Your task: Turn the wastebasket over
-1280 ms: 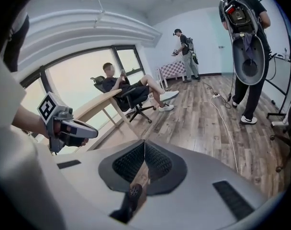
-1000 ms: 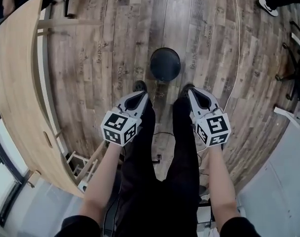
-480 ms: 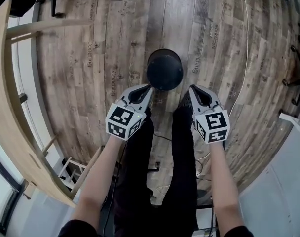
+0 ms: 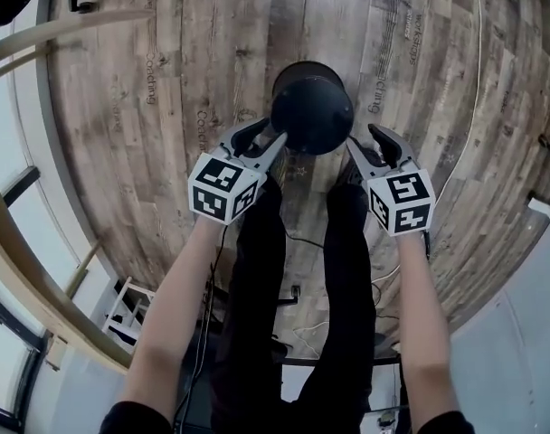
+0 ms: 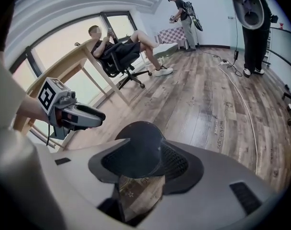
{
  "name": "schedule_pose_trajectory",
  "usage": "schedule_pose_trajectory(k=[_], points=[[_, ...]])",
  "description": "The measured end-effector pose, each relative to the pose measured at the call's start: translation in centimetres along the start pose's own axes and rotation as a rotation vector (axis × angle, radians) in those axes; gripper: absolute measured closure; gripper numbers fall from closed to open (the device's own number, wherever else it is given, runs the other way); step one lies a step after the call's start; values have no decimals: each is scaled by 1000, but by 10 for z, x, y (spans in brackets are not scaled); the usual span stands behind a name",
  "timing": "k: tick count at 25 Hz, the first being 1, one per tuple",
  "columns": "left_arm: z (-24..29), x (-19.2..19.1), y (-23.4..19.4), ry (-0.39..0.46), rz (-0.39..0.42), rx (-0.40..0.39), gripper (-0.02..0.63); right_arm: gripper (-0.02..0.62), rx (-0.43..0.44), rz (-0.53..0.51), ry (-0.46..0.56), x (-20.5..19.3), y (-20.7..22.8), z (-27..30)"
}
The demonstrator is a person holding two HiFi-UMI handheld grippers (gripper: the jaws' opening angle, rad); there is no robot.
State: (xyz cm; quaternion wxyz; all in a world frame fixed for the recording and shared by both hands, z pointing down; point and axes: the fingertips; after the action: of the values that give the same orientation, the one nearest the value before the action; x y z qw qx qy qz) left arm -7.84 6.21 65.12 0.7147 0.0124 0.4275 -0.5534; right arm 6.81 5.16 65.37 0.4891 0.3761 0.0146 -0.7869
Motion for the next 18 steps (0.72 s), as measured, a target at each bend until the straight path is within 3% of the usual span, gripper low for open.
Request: schedule_pose_trajectory(k=[8,18], points=[[36,-46,-31,-90,-82,-21,288,278,17,70,-101,-34,14,47],[61,-81,-46,-125,-220,-7,268,267,-7,152,-170,-67,29,77]])
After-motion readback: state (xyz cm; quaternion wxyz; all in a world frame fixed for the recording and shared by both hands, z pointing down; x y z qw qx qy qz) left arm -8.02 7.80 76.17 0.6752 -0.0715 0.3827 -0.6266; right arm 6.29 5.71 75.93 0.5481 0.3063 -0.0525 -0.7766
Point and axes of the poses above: the fingertips, and each gripper's own axes: z forward along the fingers, y to its right, x out of its top, and after that the axes turned 10 degrees about y, right-handed
